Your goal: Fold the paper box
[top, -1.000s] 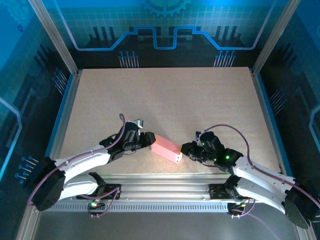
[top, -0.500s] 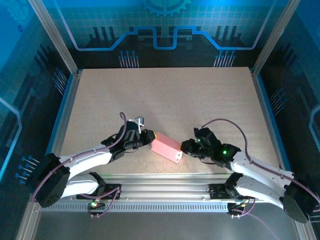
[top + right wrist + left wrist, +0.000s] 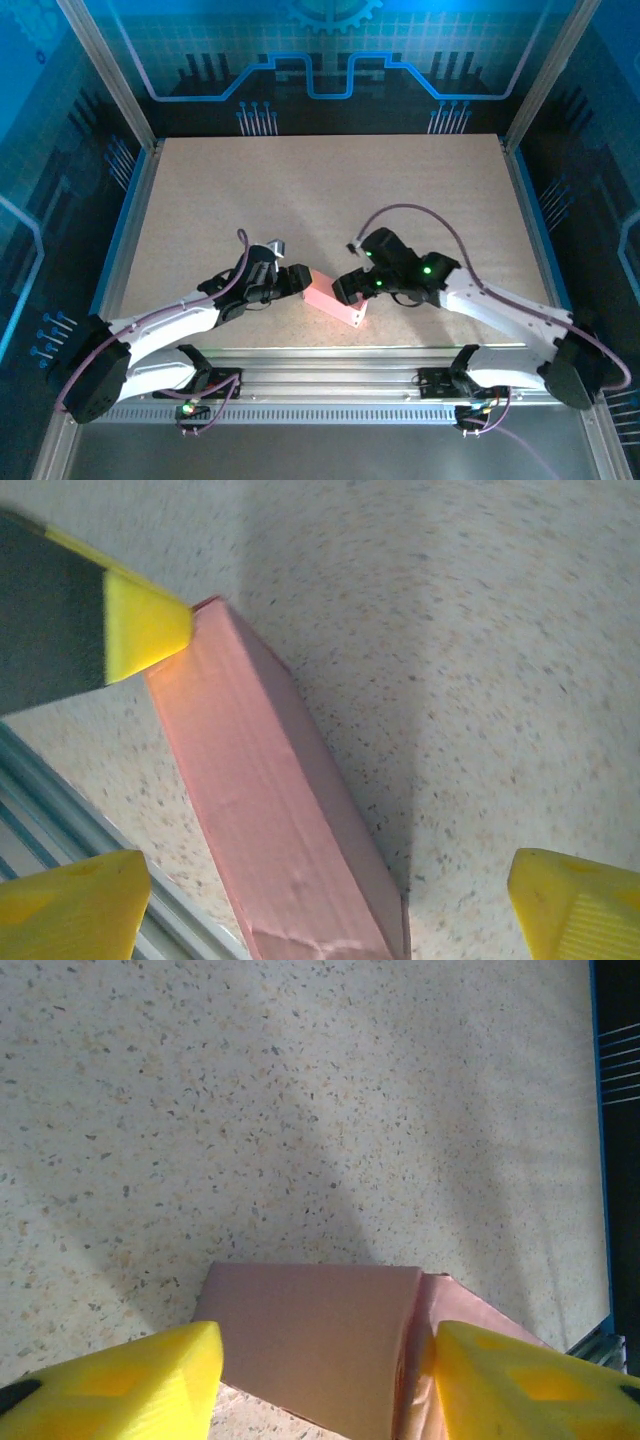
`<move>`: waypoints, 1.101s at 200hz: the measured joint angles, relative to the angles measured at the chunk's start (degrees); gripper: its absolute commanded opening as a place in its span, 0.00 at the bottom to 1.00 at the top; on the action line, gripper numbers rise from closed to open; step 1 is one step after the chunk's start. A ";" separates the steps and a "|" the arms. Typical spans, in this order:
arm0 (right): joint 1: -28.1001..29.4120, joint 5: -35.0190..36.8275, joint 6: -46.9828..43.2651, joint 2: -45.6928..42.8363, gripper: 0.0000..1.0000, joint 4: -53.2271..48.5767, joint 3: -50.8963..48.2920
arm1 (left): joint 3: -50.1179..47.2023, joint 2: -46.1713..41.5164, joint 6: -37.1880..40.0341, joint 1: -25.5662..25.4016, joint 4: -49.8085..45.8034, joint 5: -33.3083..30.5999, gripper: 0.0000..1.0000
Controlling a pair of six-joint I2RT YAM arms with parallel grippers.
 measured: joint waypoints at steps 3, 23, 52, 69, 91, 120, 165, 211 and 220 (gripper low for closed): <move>0.39 0.15 -1.44 0.85 0.93 -0.22 0.48 | 0.09 0.00 -0.02 0.00 -0.24 0.00 0.62; 2.05 1.07 -9.22 5.49 0.86 -0.85 1.75 | 1.03 0.07 0.59 0.00 -2.05 -0.02 0.63; 1.97 1.18 -15.74 8.44 0.73 -1.01 1.84 | 1.90 0.07 1.29 0.00 -3.93 0.00 0.64; 1.99 0.90 -18.03 9.99 0.72 -1.05 2.12 | 1.99 0.07 1.33 -0.07 -4.22 0.00 0.64; 1.99 0.66 -19.61 11.76 0.66 -1.09 2.58 | 2.21 0.07 1.36 -0.11 -4.59 0.00 0.65; 1.99 0.83 -21.46 12.37 0.51 -1.66 2.95 | 2.29 -0.02 1.53 -0.11 -5.27 -0.04 0.71; 2.45 0.92 -22.91 12.55 0.41 -3.28 3.98 | 2.29 -1.55 2.64 -0.20 -7.17 -1.09 0.76; 1.53 6.93 -22.91 12.63 0.41 -4.76 5.70 | 2.49 -8.81 6.49 -0.42 -14.71 -4.17 0.99; 0.98 8.41 -22.99 12.63 0.41 -4.92 6.36 | 2.47 -12.41 7.34 -0.50 -15.85 -5.60 0.99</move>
